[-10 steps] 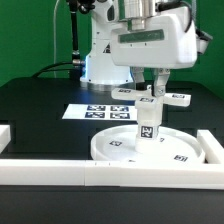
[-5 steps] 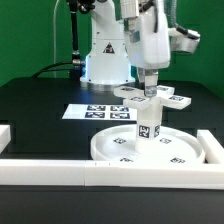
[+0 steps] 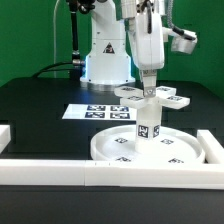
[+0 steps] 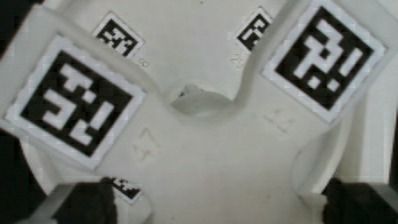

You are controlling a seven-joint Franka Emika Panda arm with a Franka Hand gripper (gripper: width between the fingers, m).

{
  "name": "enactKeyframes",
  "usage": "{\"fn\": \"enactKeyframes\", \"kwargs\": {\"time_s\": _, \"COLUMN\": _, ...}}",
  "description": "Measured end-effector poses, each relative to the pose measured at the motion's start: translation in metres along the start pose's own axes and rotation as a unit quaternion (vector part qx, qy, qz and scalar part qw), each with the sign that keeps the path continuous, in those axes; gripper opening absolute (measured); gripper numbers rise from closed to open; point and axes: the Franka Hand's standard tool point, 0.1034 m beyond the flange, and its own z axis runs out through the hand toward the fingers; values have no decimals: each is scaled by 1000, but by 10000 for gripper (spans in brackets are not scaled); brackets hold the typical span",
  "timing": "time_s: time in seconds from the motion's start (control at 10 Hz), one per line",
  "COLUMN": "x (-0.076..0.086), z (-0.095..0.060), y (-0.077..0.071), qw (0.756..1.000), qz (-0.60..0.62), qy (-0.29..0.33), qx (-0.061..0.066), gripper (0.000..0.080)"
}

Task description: Assemble round table

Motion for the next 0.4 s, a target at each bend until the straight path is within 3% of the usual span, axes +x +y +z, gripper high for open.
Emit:
{"fn": "enactKeyframes", "kwargs": {"time_s": 0.3, "x": -12, "z": -31, "y": -6, "qw": 1000, "qz": -19, "qy": -22, "qx": 4, "gripper": 648}}
{"fn": "enactKeyframes", "kwargs": {"time_s": 0.4, "x": -11, "z": -28, "y": -5, "qw": 1000, "qz": -19, "qy": -20, "qx": 5, "gripper": 648}}
